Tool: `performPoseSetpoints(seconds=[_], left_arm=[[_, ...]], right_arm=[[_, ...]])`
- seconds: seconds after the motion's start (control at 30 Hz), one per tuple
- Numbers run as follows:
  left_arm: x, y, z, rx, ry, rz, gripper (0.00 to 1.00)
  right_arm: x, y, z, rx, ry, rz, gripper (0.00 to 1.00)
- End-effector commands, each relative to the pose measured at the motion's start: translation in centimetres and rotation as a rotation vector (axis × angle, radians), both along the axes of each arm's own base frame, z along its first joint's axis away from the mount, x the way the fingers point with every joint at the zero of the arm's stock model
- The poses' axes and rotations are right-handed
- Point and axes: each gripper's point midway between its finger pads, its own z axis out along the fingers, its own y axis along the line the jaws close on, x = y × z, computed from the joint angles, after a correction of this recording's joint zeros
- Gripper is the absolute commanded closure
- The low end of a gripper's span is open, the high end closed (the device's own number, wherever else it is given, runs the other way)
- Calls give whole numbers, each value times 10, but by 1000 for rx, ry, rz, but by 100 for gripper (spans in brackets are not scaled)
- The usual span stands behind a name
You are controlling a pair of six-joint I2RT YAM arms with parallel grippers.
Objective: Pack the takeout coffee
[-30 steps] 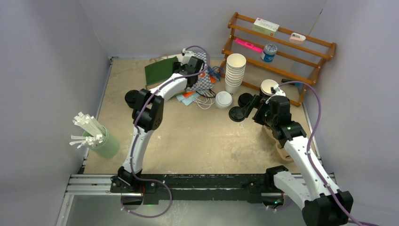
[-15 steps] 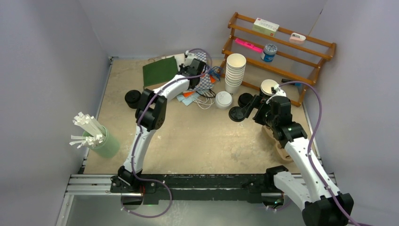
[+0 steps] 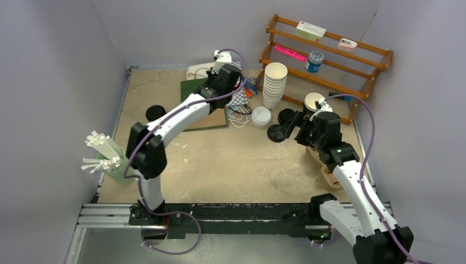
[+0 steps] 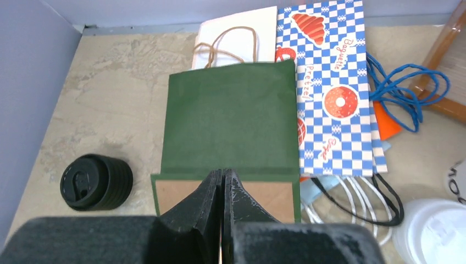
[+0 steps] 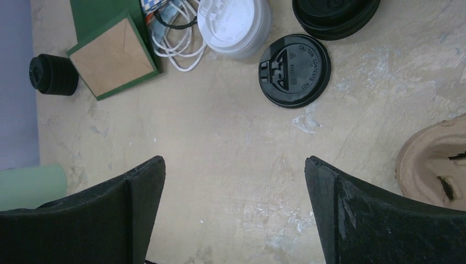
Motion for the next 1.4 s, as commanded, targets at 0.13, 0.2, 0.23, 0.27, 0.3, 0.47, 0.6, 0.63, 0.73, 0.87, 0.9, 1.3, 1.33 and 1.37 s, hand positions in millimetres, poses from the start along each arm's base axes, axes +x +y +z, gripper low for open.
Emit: performPoseSetpoints(seconds=[0.13, 0.2, 0.23, 0.27, 0.3, 0.47, 0.6, 0.63, 0.73, 0.87, 0.9, 1.3, 1.33, 1.37], left_arm=[[-73, -5, -18, -228, 71, -127, 100], [-81, -3, -27, -231, 77, -165, 79], [-83, -2, -31, -231, 80, -171, 62], [-84, 1, -35, -231, 81, -158, 41], [-81, 3, -38, -233, 80, -143, 29], [-51, 5, -48, -385, 111, -113, 10], [-25, 22, -63, -519, 137, 127, 8], [-22, 20, -67, -529, 150, 164, 7], [-4, -1, -77, -548, 184, 149, 4], [17, -34, -94, -491, 222, 69, 3], [19, -40, -99, -461, 232, 58, 3], [3, -24, -158, -145, 300, 196, 9], [1, -23, -160, -126, 297, 200, 13], [-1, -23, -162, -107, 294, 201, 19]], right_arm=[[4, 28, 10, 36, 12, 194, 13], [5, 37, 10, 63, 20, 241, 18], [5, 40, 10, 77, 17, 246, 18], [6, 42, 12, 91, 1, 249, 18], [7, 43, 15, 100, -15, 249, 18], [11, 39, 19, 79, -39, 234, 17], [13, 37, 20, 65, -44, 227, 15], [14, 37, 21, 64, -47, 225, 15], [16, 37, 20, 68, -47, 225, 15], [16, 36, 19, 65, -46, 219, 14], [16, 36, 20, 63, -46, 218, 14], [11, 34, 18, 66, -51, 210, 14], [11, 34, 18, 66, -52, 210, 14], [11, 34, 18, 66, -53, 210, 14]])
